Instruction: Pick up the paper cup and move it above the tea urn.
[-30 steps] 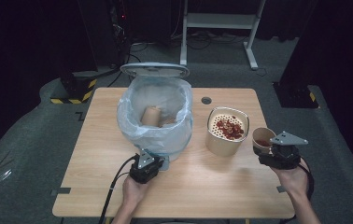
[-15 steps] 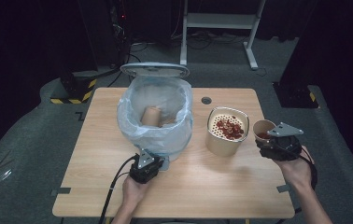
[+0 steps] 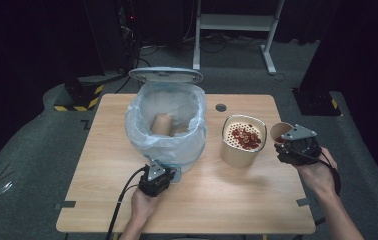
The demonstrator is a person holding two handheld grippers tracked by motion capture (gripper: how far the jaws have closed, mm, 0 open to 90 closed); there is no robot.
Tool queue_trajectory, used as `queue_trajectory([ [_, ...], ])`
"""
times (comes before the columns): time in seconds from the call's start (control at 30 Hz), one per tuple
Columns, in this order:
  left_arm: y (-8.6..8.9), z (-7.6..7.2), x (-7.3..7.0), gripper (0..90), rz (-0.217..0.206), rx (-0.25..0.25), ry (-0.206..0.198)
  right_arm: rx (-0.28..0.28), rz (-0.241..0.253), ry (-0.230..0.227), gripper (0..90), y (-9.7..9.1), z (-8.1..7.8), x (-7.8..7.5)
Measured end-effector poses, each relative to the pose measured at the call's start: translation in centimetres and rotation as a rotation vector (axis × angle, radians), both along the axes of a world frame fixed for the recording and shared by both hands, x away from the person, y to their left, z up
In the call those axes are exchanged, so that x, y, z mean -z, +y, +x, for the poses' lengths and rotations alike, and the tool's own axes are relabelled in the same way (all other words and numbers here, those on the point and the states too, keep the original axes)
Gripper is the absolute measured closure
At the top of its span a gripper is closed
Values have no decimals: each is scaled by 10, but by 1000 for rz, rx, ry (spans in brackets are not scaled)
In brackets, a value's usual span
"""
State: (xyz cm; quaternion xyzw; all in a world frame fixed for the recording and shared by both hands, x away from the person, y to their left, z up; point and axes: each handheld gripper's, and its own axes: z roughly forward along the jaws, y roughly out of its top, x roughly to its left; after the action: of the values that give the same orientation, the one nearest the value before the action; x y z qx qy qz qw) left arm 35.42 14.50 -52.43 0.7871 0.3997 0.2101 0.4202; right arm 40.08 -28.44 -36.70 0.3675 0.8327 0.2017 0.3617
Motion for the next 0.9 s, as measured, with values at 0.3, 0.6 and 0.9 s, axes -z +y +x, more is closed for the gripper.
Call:
queue_trajectory([
  [0.3,0,0,0,751,-2,0,1,-6,-72,-5,345,9,7,-3],
  [0.6,0,0,0,751,-3,1,2,-5,-169,-13,346,19,13,-4],
  [0.9,1,0,0,750,-5,1,4,-13,-228,-11,350,27,18,-5],
])
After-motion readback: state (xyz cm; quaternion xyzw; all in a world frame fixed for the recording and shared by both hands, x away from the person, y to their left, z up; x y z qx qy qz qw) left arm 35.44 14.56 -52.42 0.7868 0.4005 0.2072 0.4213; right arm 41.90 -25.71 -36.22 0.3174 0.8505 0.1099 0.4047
